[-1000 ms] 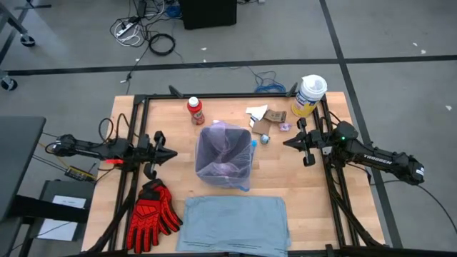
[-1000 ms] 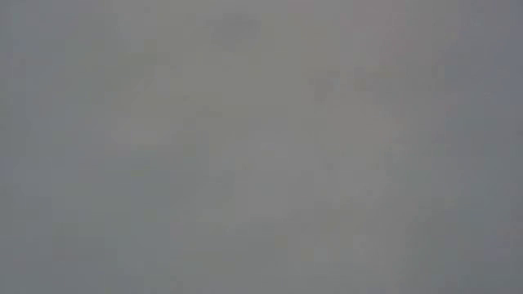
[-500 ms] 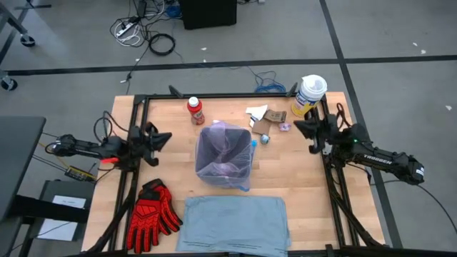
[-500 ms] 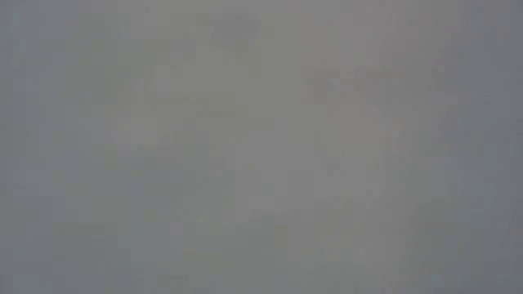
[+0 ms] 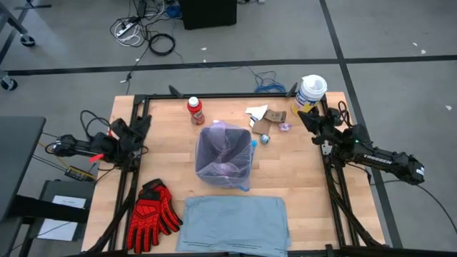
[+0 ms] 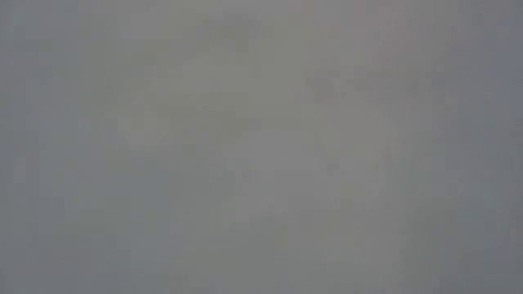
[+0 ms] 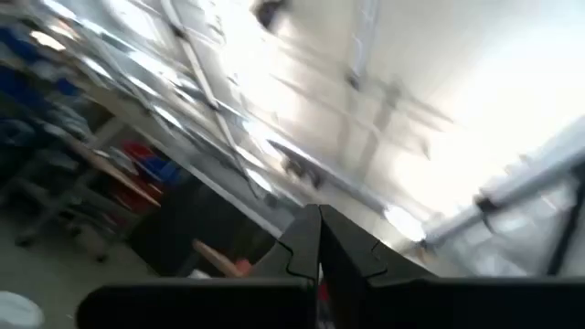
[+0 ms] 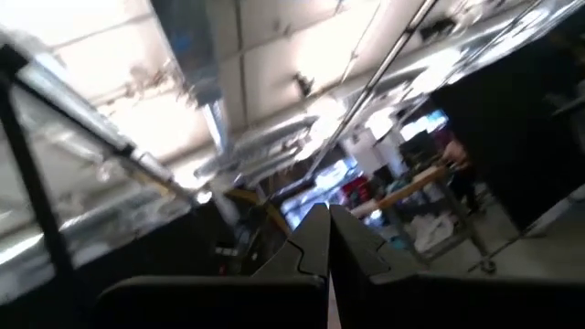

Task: Place trash/remove bag and relplace
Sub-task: Put the white paper material into the trash bin

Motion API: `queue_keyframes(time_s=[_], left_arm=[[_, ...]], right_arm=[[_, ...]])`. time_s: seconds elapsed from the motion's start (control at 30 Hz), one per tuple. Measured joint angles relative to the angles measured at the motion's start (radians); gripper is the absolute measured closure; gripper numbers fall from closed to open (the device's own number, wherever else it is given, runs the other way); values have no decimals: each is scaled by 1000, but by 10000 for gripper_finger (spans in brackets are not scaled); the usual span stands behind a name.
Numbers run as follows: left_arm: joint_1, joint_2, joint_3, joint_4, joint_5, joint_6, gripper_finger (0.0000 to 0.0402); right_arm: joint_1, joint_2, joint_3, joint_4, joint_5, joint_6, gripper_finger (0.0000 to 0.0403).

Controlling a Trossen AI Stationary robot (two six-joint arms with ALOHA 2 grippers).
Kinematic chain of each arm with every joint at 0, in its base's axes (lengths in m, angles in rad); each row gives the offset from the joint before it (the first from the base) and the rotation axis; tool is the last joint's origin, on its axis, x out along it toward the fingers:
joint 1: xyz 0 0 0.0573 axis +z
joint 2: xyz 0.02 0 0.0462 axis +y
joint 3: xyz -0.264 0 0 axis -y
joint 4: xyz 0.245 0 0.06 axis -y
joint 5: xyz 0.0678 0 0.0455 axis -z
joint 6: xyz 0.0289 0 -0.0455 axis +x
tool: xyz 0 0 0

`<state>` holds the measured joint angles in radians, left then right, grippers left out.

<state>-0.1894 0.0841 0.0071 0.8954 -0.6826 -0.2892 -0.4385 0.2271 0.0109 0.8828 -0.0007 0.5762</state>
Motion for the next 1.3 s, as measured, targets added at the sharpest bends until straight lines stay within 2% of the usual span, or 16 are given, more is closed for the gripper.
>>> queue_keyframes(time_s=[0.17,0.4,0.57,0.67,0.83,0.93,1.07,1.17,1.3], left_arm=[[0,0,0,21,-34,77,382],[0,0,0,4,-34,23,382],[0,0,0,2,-29,-9,382],[0,0,0,7,-13,-10,382],[0,0,17,71,-13,-59,382],[0,0,65,68,-13,-10,382],[0,1,135,-100,-17,76,382],[0,0,198,-286,-63,60,382],[0,14,286,-557,-65,23,382]], right_arm=[[0,-1,0,10,121,46,402],[-1,1,0,10,186,214,402],[-1,1,0,10,247,180,402],[-1,1,0,2,338,156,402],[6,24,0,-40,298,172,402],[35,66,9,-116,313,196,402],[90,171,108,-278,322,198,402],[137,288,231,-421,340,154,402],[161,452,436,-716,375,57,402]])
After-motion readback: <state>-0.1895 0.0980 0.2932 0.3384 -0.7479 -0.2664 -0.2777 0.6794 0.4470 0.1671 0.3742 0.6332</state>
